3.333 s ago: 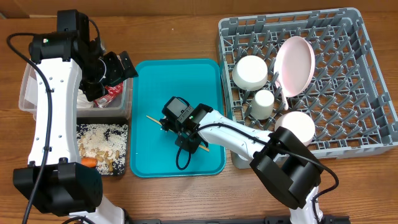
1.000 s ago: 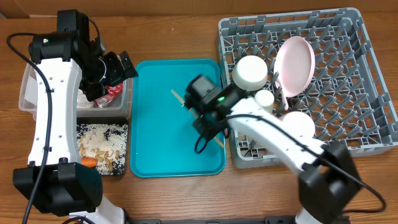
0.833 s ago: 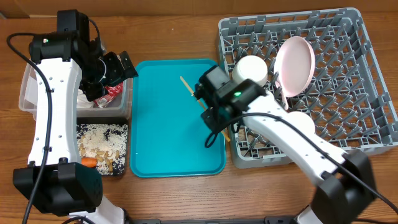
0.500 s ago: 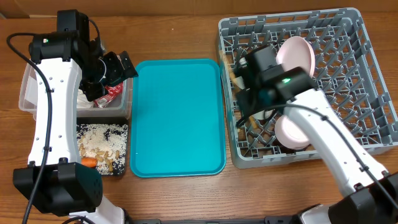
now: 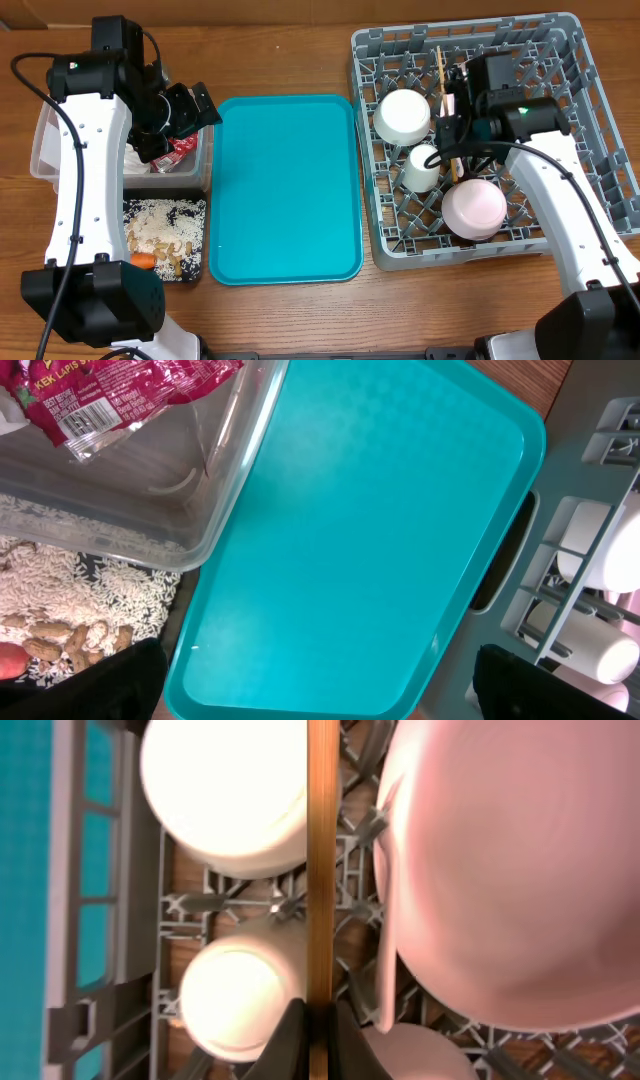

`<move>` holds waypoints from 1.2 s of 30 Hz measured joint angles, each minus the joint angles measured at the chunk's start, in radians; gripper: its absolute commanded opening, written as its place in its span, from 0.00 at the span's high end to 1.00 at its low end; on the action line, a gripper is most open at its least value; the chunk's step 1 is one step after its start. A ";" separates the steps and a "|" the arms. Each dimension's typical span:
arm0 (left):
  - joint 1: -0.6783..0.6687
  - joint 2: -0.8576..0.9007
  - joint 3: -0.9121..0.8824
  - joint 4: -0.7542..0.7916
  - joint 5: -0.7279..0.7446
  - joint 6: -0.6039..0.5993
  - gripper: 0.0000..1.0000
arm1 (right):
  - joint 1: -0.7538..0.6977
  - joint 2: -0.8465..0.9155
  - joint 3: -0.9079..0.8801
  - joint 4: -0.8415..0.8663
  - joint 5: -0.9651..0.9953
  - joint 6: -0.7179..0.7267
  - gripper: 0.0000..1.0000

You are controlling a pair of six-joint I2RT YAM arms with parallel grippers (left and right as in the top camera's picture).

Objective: Sort waste into correct bins and load items into the dishwasher
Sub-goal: 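Lower the chopstick upright between the bowls and open the right gripper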

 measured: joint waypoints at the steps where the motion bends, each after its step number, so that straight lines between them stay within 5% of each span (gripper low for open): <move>1: 0.000 0.000 0.000 0.000 0.000 0.000 0.00 | -0.005 0.002 -0.013 0.012 0.001 -0.008 0.94; 4: 0.000 0.000 0.000 0.000 0.000 0.000 0.00 | -0.005 0.025 -0.031 0.028 0.008 -0.022 0.88; 9: 0.000 0.000 0.000 0.000 0.000 0.000 0.00 | -0.005 0.074 -0.033 0.035 0.020 -0.039 0.44; 22: 0.000 0.000 0.000 0.000 0.000 0.000 0.00 | -0.005 0.085 -0.020 -0.020 0.005 -0.021 0.37; 25: 0.000 0.000 0.000 0.000 0.000 0.000 0.00 | -0.005 0.054 0.013 -0.060 -0.040 -0.017 0.16; 26: 0.000 0.000 0.000 0.000 0.000 0.000 0.00 | -0.005 0.026 0.030 -0.070 -0.071 -0.008 0.00; 36: 0.000 0.000 0.000 0.000 0.000 0.000 0.00 | -0.005 -0.260 0.102 -0.059 -0.287 -0.014 0.00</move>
